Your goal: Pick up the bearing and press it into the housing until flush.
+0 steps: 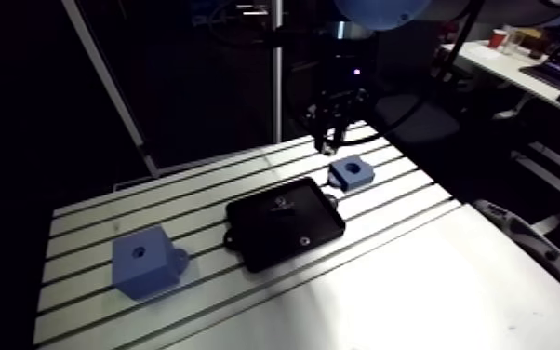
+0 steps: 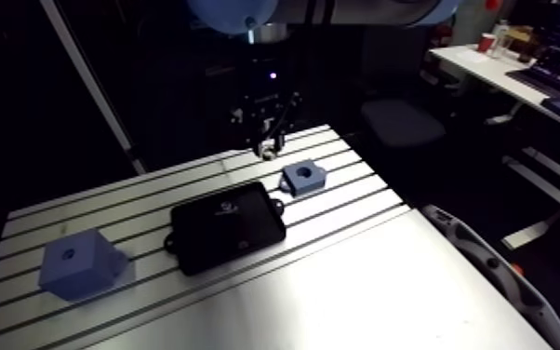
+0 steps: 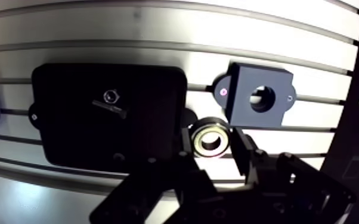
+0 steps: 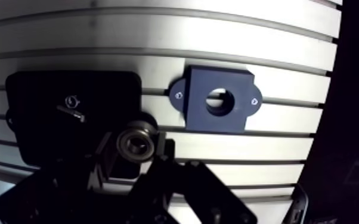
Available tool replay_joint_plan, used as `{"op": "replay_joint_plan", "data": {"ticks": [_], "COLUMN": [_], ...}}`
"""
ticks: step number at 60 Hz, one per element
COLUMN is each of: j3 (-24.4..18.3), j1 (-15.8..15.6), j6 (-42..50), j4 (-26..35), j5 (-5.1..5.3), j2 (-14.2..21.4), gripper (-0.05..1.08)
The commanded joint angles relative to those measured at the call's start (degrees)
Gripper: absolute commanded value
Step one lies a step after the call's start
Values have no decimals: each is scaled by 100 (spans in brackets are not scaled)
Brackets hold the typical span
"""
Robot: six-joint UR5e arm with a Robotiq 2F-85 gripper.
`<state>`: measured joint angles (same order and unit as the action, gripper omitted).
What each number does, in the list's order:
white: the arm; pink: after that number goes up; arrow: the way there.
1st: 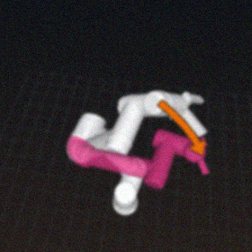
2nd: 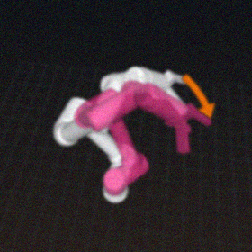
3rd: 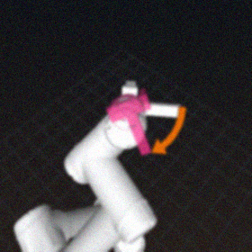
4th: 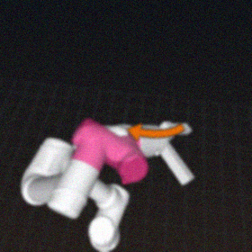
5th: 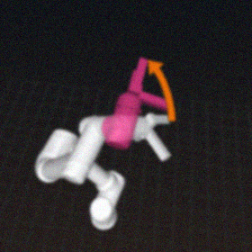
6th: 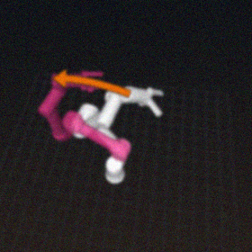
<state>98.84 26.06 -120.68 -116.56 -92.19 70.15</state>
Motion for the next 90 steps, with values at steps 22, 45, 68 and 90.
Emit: {"op": "replay_joint_plan", "data": {"ticks": [22, 45, 68, 90], "j3": [-517, -530, -485, -433], "j1": [162, 397, 540, 629], "j6": [5, 5, -4, -4], "j4": [-135, -144, -285, -285], "j5": [-48, -40, -49, -40], "j2": [-743, -864, -921, -920], "gripper": [59, 59, 59, 59]}}
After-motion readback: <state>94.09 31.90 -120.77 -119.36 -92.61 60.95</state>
